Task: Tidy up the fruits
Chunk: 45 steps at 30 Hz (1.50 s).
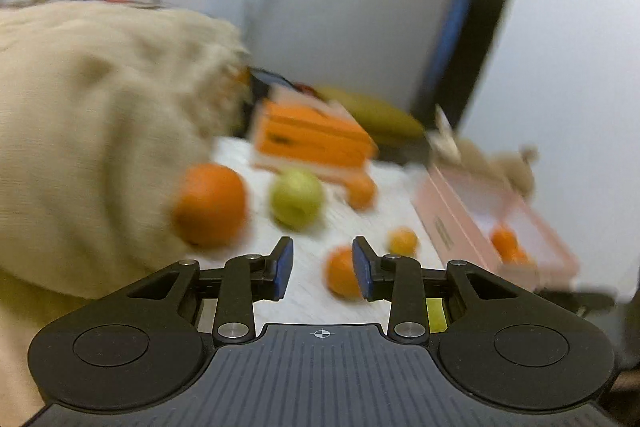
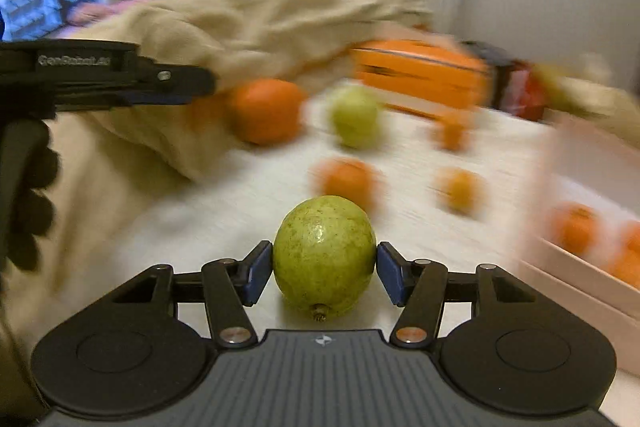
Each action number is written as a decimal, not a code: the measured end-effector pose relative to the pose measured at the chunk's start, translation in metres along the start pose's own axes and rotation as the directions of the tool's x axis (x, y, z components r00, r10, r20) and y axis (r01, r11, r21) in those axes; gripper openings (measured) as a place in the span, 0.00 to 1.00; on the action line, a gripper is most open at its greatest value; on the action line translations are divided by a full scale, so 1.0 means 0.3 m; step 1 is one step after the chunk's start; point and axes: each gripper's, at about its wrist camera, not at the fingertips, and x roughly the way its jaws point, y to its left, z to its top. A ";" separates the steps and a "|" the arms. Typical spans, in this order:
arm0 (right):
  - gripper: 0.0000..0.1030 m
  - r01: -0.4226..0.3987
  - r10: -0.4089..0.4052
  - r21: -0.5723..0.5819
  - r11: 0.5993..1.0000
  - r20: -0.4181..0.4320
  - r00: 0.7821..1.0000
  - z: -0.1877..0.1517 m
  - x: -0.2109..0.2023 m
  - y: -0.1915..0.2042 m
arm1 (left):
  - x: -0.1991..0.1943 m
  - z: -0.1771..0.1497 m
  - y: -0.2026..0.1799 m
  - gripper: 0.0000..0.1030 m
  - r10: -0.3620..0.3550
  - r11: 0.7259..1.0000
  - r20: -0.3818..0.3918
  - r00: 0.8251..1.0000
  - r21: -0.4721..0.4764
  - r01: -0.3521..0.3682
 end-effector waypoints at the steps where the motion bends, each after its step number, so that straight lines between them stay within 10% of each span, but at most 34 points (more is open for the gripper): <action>1: 0.55 0.027 -0.027 0.012 1.000 0.006 1.000 -0.019 -0.021 -0.029 | 0.019 -0.003 -0.033 0.37 0.004 0.999 -0.017 1.000 0.040 -0.004; 12: 0.70 0.025 -0.033 0.169 0.985 0.045 0.998 -0.130 -0.078 -0.170 | 0.243 0.006 -0.145 0.43 0.135 0.975 -0.114 0.984 0.191 -0.112; 24: 0.80 0.039 -0.047 0.195 0.980 0.035 0.998 -0.132 -0.063 -0.168 | 0.336 0.003 -0.168 0.50 0.082 0.989 -0.191 0.978 0.139 -0.056; 45: 1.00 -0.045 0.067 0.268 0.962 -0.072 0.995 -0.100 -0.003 -0.207 | 0.120 -0.111 -0.144 0.50 0.045 0.992 -0.194 0.980 0.123 -0.021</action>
